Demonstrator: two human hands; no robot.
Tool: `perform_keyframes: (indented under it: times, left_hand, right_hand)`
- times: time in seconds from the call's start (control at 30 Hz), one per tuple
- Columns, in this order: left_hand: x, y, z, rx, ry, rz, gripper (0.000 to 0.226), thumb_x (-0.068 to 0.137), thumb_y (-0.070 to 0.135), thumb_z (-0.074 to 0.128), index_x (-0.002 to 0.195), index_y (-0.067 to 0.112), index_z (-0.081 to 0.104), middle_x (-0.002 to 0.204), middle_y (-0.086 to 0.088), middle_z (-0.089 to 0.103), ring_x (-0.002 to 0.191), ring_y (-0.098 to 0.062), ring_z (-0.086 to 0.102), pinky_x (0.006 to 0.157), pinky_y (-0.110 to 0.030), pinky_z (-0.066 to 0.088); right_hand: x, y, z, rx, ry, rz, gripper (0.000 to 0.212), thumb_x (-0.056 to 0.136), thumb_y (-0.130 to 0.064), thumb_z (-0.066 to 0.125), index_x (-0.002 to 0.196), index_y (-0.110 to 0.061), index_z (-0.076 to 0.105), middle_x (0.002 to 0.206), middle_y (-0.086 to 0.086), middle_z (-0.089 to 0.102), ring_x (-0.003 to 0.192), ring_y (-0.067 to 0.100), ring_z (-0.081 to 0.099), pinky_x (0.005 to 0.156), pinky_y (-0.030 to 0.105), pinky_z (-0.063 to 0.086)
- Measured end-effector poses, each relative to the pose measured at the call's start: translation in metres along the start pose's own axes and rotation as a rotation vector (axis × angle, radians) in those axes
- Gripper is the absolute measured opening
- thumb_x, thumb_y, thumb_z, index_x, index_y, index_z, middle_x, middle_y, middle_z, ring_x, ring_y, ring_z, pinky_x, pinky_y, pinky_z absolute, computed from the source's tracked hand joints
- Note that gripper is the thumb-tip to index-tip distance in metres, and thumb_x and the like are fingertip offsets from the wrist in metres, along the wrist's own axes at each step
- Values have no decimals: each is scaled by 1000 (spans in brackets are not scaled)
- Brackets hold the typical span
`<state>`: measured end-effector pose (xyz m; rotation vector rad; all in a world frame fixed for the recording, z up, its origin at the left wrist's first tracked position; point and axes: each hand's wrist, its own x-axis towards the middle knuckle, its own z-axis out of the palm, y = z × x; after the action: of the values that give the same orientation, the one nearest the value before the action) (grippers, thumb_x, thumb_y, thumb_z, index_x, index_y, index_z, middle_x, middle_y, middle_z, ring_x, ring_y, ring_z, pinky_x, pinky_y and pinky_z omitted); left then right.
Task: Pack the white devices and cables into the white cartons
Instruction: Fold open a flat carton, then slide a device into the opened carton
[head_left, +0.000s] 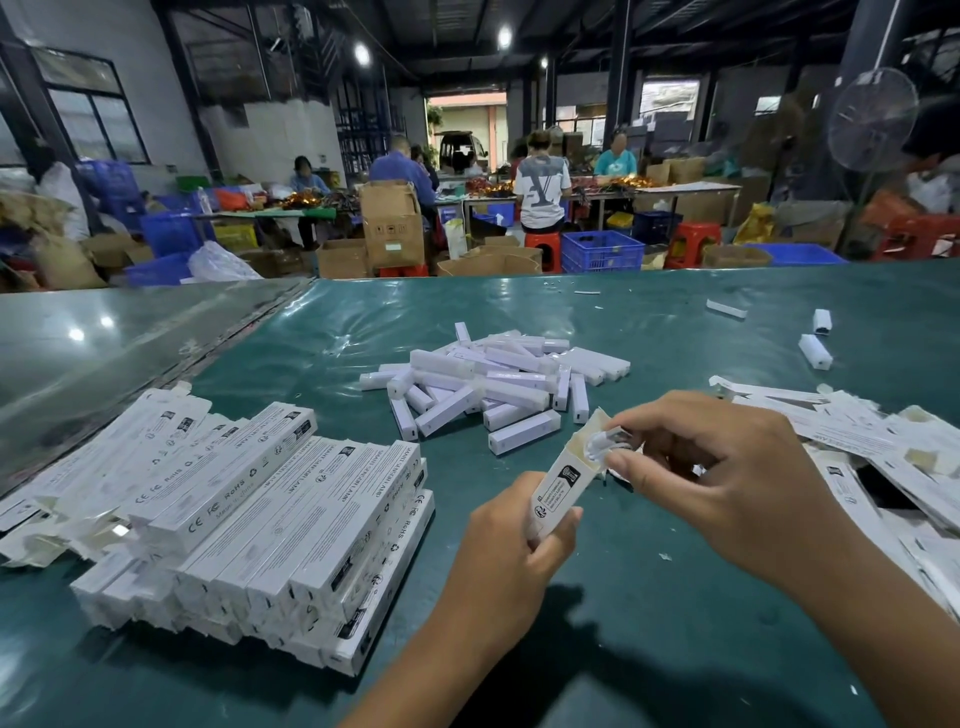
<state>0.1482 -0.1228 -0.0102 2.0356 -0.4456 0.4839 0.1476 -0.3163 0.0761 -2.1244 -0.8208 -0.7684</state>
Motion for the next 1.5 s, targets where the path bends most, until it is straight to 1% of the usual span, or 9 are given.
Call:
perform_keyframes:
  times: [0.43, 0.67, 0.83, 1.0, 1.1, 1.2, 1.3, 1.4, 1.5]
  left_hand:
    - [0, 0, 1, -10, -7, 17, 13, 98, 30, 64, 88, 27, 56, 66, 17, 50, 60, -6, 42, 55, -14, 31]
    - [-1, 1, -1, -21, 20, 2, 21, 97, 34, 63, 80, 37, 50, 63, 22, 51, 56, -4, 43, 53, -11, 32]
    - [-1, -1, -2, -74, 44, -23, 22, 97, 34, 65, 81, 24, 55, 55, 18, 46, 50, -5, 37, 49, -13, 28]
    - [-3, 3, 0, -151, 69, -38, 41, 92, 57, 57, 93, 16, 61, 53, 15, 38, 50, -5, 31, 49, -15, 25]
    - [-4, 5, 1, -180, 58, -46, 28, 93, 49, 60, 97, 22, 61, 54, 18, 45, 49, -4, 34, 49, -13, 28]
    - [-4, 10, 1, -310, 53, -32, 33, 93, 36, 64, 124, 38, 50, 87, 15, 67, 61, -7, 52, 56, -20, 42]
    - [-4, 12, -8, -306, 138, 98, 49, 94, 34, 61, 138, 41, 42, 127, 7, 63, 110, -21, 65, 87, -29, 53]
    - [-2, 12, -15, -221, 158, 201, 38, 97, 36, 60, 134, 40, 50, 130, 8, 61, 113, -23, 63, 90, -37, 53]
    - [0, 12, -17, -212, 156, 246, 30, 96, 39, 65, 125, 36, 56, 122, 7, 60, 104, -24, 64, 79, -48, 57]
  right_hand:
    - [-6, -4, 17, -108, -126, 116, 39, 91, -62, 45, 100, -41, 77, 85, -13, 47, 84, 7, 52, 71, 12, 36]
    - [-6, -4, 18, -29, -142, 104, 33, 90, -62, 48, 104, -43, 71, 82, -17, 52, 82, 7, 56, 72, 13, 38]
    - [-7, -2, 17, -8, -23, 31, 27, 94, -49, 54, 109, -33, 70, 72, -16, 57, 66, 5, 55, 63, 11, 38]
    - [-8, -1, 20, 5, 0, -67, 27, 97, -33, 56, 107, -18, 76, 88, -23, 61, 78, -5, 57, 72, 8, 39]
    - [-10, 1, 26, 4, -8, -74, 26, 98, -33, 58, 112, -20, 75, 85, -16, 62, 76, -6, 55, 72, 10, 41]
    - [-11, 4, 27, -1, -2, -83, 23, 98, -33, 60, 113, -21, 74, 85, -12, 65, 75, -3, 56, 79, 25, 48]
    - [-10, 6, 27, 8, -19, -104, 23, 99, -30, 60, 116, -22, 74, 86, -15, 63, 78, -1, 58, 83, 30, 48]
    - [-11, 6, 28, 59, -56, -46, 24, 100, -35, 58, 117, -29, 74, 92, -11, 70, 77, 14, 65, 79, 36, 50]
    - [-8, 2, 29, 463, 66, 220, 21, 94, -33, 59, 107, -25, 73, 91, -1, 72, 81, 21, 67, 63, 33, 53]
